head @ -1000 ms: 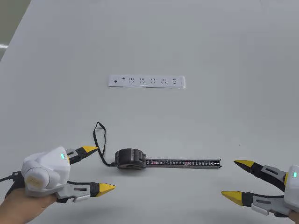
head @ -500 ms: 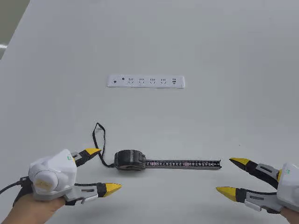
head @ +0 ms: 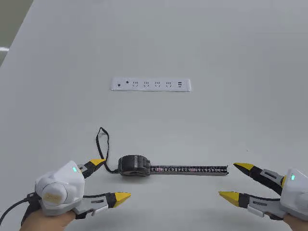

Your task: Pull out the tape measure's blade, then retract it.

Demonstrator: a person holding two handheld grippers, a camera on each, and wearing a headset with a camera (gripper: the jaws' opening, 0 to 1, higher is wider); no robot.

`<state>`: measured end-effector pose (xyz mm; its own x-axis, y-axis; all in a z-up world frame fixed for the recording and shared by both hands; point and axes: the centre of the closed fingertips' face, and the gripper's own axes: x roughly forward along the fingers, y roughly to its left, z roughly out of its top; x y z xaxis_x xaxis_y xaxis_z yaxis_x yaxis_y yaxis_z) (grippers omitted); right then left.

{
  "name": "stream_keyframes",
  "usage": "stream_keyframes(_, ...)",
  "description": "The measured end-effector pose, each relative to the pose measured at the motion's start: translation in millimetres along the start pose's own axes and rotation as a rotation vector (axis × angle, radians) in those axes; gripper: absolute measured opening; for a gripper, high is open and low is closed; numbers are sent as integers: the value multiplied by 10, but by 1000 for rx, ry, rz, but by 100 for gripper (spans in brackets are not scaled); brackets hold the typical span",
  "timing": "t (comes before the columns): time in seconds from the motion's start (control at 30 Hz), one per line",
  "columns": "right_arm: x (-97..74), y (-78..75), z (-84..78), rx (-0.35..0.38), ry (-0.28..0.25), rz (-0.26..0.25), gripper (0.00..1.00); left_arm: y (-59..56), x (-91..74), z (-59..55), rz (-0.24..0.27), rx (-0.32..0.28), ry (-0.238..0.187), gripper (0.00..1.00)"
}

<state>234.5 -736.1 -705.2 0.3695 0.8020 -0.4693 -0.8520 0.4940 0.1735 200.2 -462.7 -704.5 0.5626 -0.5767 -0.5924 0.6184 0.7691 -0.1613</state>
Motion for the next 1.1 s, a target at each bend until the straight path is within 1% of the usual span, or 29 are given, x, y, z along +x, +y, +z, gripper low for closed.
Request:
stream_keyframes(0.07, 11, 4, -9, 2, -1, 0, 57, -16, 6, -6, 5, -2, -2, 69)
stream_keyframes(0.1, 16, 10, -4, 2, 0, 1, 57, -45, 12, -1, 8, -24, 1, 69)
stream_keyframes(0.17, 19, 9, -18, 0, 0, -1, 57, -73, 24, -1, 21, -36, 2, 69)
stream_keyframes(0.23, 25, 12, -27, 3, -1, -2, 57, -59, 35, -29, 43, -45, 5, 69)
stream_keyframes(0.33, 35, 23, -32, 7, -2, -4, 57, -25, 34, -34, 89, -76, -1, 69)
stream_keyframes(0.37, 44, 25, -39, 9, -5, -4, 57, -29, 40, -41, 92, -87, -1, 69)
stream_keyframes(0.4, 48, 27, -42, 10, -6, -3, 57, -15, 44, -35, 103, -99, -9, 69)
stream_keyframes(0.43, 54, 25, -51, 11, -6, -3, 57, 10, 43, -17, 127, -112, -24, 69)
stream_keyframes(0.5, 61, 27, -48, 12, -10, -4, 57, -14, 60, -29, 122, -119, -15, 69)
stream_keyframes(0.57, 68, 30, -51, 13, -10, -4, 57, -23, 87, -53, 136, -133, -7, 69)
stream_keyframes(0.6, 72, 28, -50, 12, -11, -6, 57, -39, 107, -61, 132, -132, -4, 69)
stream_keyframes(0.63, 75, 27, -44, 13, -13, -7, 57, -42, 115, -60, 138, -136, -2, 69)
stream_keyframes(0.67, 76, 25, -40, 15, -15, -8, 57, -37, 115, -50, 154, -143, -2, 70)
stream_keyframes(0.73, 78, 23, -31, 14, -17, -9, 57, -30, 134, -65, 173, -159, 4, 70)
stream_keyframes(0.77, 76, 20, -29, 15, -19, -11, 57, -9, 125, -54, 203, -173, 1, 71)
stream_keyframes(0.83, 75, 15, -31, 17, -21, -13, 57, -25, 124, -29, 215, -209, -12, 74)
stream_keyframes(0.9, 75, 20, -33, 25, -26, -10, 56, -16, 112, 2, 252, -204, -14, 75)
stream_keyframes(1.03, 84, 17, -53, 31, -30, -11, 56, -76, 128, 52, 272, -228, -27, 75)
stream_keyframes(1.1, 85, 19, -53, 34, -33, -11, 56, -139, 152, 67, 273, -220, -19, 75)
